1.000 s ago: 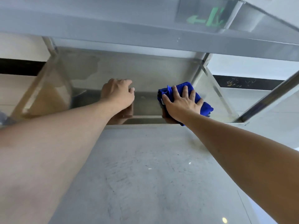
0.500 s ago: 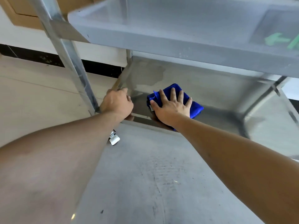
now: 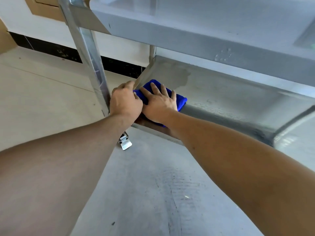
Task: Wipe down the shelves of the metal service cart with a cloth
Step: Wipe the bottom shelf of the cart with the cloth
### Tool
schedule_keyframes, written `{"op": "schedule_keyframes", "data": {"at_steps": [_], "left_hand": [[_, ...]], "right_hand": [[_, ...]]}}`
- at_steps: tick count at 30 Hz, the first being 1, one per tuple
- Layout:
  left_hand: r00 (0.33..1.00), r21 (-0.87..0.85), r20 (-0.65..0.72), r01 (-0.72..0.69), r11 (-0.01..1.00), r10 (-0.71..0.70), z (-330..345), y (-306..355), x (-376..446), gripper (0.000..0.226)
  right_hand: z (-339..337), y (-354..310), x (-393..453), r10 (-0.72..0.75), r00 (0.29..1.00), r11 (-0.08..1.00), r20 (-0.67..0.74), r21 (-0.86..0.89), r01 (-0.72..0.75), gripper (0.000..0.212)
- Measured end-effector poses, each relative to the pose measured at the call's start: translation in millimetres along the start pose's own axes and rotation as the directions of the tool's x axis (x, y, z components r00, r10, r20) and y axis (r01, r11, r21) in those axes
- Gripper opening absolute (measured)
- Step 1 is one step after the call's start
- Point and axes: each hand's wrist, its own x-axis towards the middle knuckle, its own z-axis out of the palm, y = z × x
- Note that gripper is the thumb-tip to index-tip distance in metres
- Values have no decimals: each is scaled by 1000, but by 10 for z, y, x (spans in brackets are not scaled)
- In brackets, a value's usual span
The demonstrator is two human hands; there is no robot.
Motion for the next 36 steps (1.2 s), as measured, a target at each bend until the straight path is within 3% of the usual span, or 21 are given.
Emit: {"op": "schedule_keyframes", "data": {"at_steps": [5, 8, 14, 21, 28, 32, 36], "left_hand": [[1000, 47, 7, -27, 999, 27, 202, 240, -93, 42], [991, -3, 55, -121, 993, 121, 394, 467, -117, 40], [939, -11, 203, -281, 960, 277, 791, 1016, -261, 26], [889, -69, 301, -342, 937, 346, 1215, 1827, -623, 23], [792, 71, 402, -528, 846, 460, 1524, 2229, -878, 24], [797, 71, 388, -527, 847, 464, 1582, 2261, -863, 19], [788, 84, 407, -535, 840, 461, 1676, 2253, -830, 27]], "right_hand": [[-52, 354, 90, 102, 994, 994, -41, 37, -101, 62], [-75, 643, 63, 147, 988, 989, -55, 39, -145, 62], [-170, 1398, -151, 284, 954, 959, -93, 20, -284, 60], [-309, 2277, -581, 420, 903, 907, -92, 19, -420, 62], [-487, 3248, -1231, 587, 799, 808, -132, 25, -589, 70], [-626, 3814, -1569, 722, 685, 689, -94, 9, -725, 77], [-699, 4113, -1626, 780, 622, 623, -70, -12, -782, 81]]}}
